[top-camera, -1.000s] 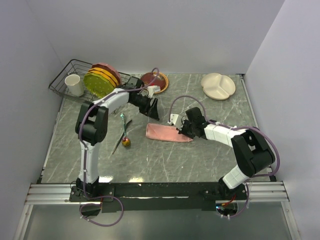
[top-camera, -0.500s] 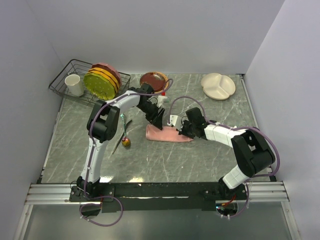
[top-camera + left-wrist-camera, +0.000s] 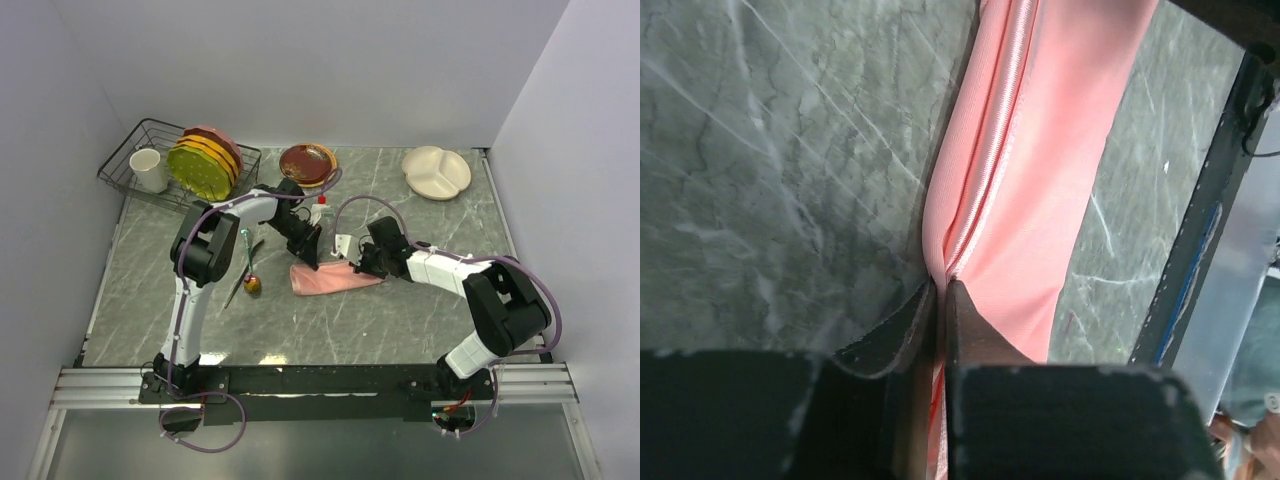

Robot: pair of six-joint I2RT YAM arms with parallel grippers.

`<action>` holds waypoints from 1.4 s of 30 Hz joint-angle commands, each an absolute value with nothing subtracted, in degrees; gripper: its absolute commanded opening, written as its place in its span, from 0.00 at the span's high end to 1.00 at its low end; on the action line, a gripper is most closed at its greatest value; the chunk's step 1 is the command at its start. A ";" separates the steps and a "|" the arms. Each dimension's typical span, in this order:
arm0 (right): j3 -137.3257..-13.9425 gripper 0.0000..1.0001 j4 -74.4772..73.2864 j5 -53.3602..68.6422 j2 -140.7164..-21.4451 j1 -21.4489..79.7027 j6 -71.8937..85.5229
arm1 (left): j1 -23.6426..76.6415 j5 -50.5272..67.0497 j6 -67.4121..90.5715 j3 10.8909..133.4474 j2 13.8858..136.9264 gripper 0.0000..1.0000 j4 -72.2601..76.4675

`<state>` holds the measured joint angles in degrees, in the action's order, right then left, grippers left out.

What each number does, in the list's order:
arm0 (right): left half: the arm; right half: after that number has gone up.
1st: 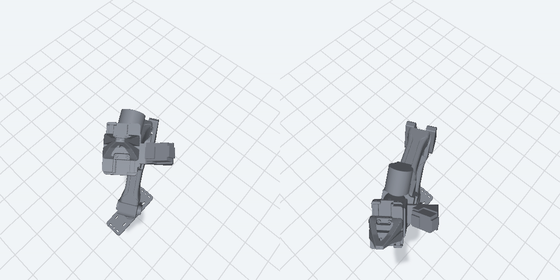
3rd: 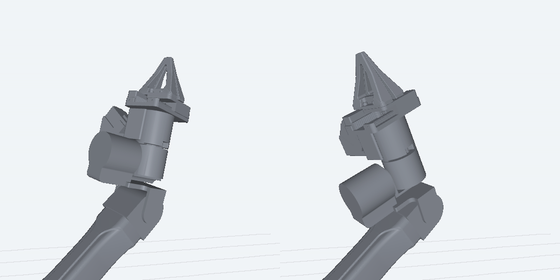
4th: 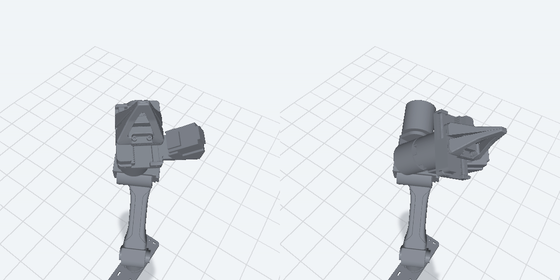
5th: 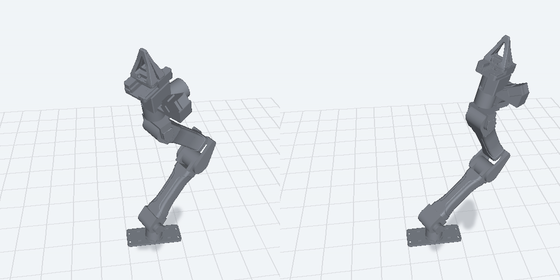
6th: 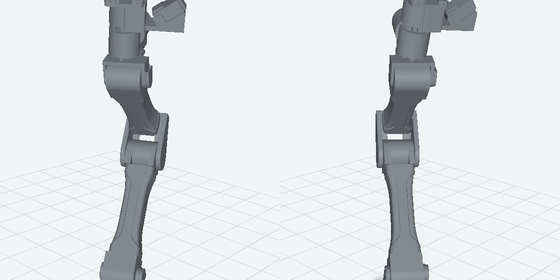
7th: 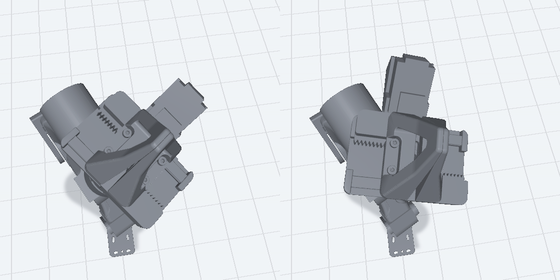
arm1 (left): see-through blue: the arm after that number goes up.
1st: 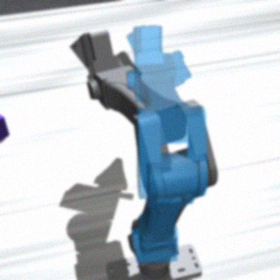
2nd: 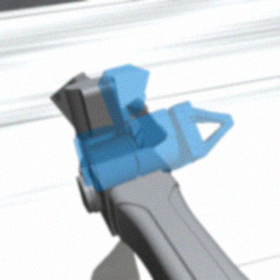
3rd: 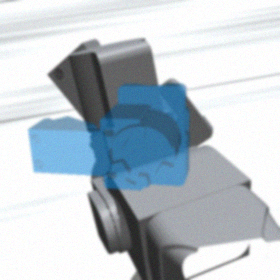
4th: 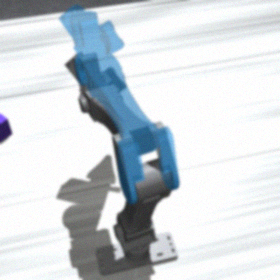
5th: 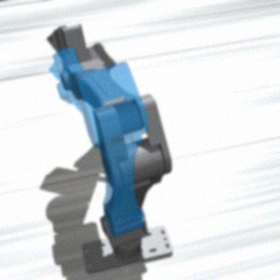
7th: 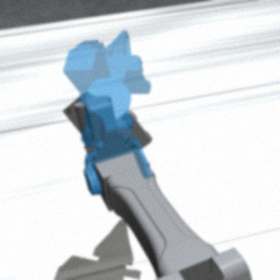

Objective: Fold the napkin into a case and place the utensils inside
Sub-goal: Stuff the top corner of the smaller-rectangle-folded napkin into the folded napkin.

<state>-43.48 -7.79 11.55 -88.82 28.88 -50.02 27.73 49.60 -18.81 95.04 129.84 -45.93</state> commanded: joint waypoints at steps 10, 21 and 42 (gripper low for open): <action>-57.38 0.61 -21.95 13.44 -82.53 28.31 -38.16 | 27.86 48.34 -13.62 92.29 127.35 0.96 -39.55; -65.91 0.72 -34.88 23.72 -92.97 19.88 -21.20 | 27.95 47.55 -13.88 95.45 129.11 0.99 -40.95; -65.92 0.76 -41.39 34.54 -101.28 13.45 -18.69 | 27.95 46.23 -19.59 96.58 128.67 0.95 -41.92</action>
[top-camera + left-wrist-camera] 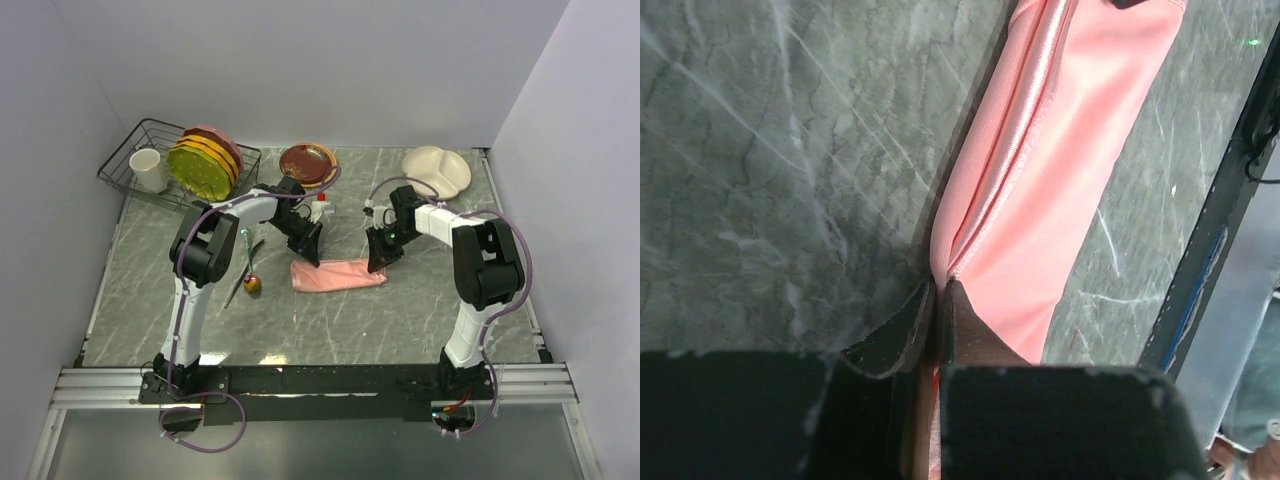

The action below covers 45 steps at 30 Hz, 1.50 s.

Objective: Fold the napkin into a case and place the utensils inside
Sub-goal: Stuff the top corner of the smaller-rectangle-folded napkin into the folded napkin, then pick up the smaller rectangle-folded napkin from the center of the board.

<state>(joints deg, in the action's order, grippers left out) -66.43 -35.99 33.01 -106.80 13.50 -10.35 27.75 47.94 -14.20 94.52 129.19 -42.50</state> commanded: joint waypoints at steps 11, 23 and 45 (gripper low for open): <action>-70.13 0.31 -39.81 39.64 -85.78 8.88 -36.63 | 27.07 44.91 -21.02 100.90 123.58 0.36 -40.70; -99.39 0.26 -69.25 46.32 -113.53 13.70 -62.49 | 16.44 44.74 -5.02 94.93 107.15 0.34 -26.28; -105.20 0.26 -70.66 39.73 -129.02 22.24 -60.56 | 13.71 44.12 -2.29 84.81 94.57 0.30 -27.60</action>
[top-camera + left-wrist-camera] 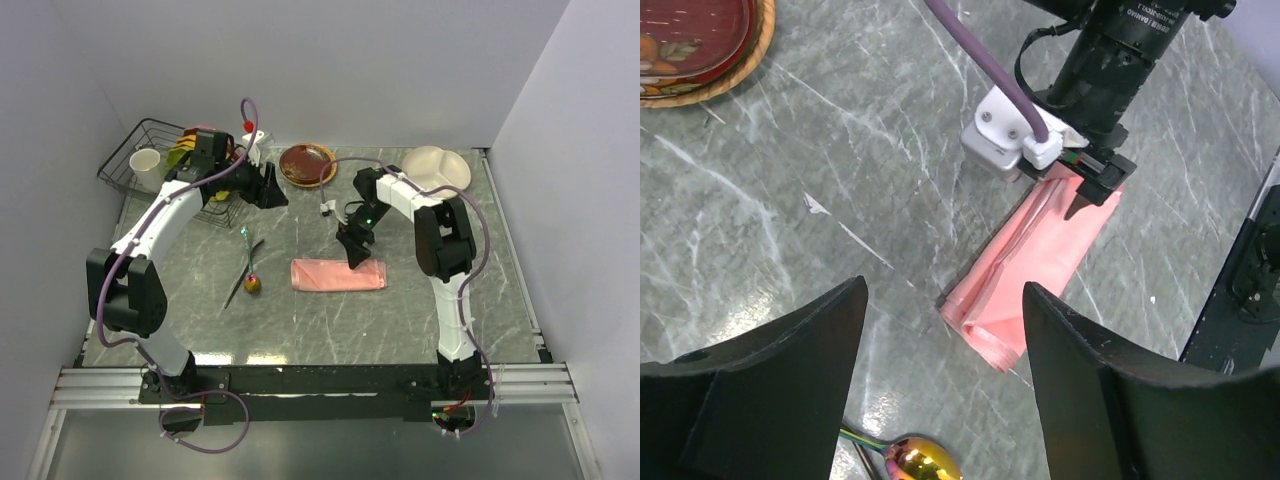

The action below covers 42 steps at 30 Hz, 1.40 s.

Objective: Fold the napkin into a case and place the utensils inside
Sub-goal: Pick up the smaller rectangle-folded napkin from the center of the board.

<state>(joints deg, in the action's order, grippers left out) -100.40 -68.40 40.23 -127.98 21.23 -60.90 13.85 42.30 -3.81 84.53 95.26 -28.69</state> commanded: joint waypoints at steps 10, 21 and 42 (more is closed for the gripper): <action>-112.58 0.28 -76.99 39.20 -135.43 23.55 -60.65 | 13.62 46.23 -1.23 85.34 96.06 0.31 -26.81; -112.76 0.42 -82.09 39.29 -137.02 24.61 -63.46 | 13.54 47.46 -0.79 86.40 97.38 0.31 -26.63; -108.55 0.53 -82.71 37.62 -137.02 25.49 -64.34 | 13.27 48.69 -0.44 87.54 99.05 0.31 -26.89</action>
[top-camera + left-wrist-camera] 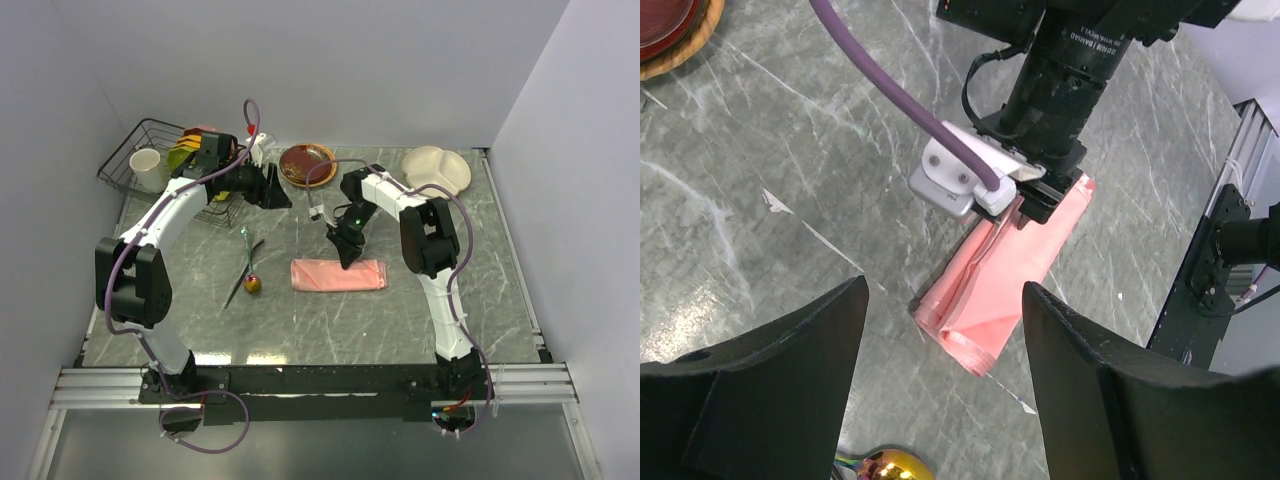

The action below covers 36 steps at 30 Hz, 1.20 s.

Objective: Fold the napkin into a case and place the utensils inside
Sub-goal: Pick up the smaller rectangle-folded napkin from the center of the board, then turn over the smaller rectangle-folded napkin at the center of the board.

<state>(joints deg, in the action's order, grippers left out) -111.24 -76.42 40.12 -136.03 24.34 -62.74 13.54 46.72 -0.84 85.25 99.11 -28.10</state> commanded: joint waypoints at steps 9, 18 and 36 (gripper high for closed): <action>-108.90 1.00 -82.70 39.72 -135.27 24.35 -64.07 | 13.18 48.78 -0.44 87.54 99.05 0.31 -26.89; -106.90 1.00 -73.94 38.06 -124.75 21.45 -56.97 | 11.52 47.38 3.33 85.79 97.91 0.31 -25.32; -70.69 1.00 0.51 -5.77 -103.71 24.34 -44.99 | 6.07 43.07 5.97 86.74 98.61 0.31 -24.70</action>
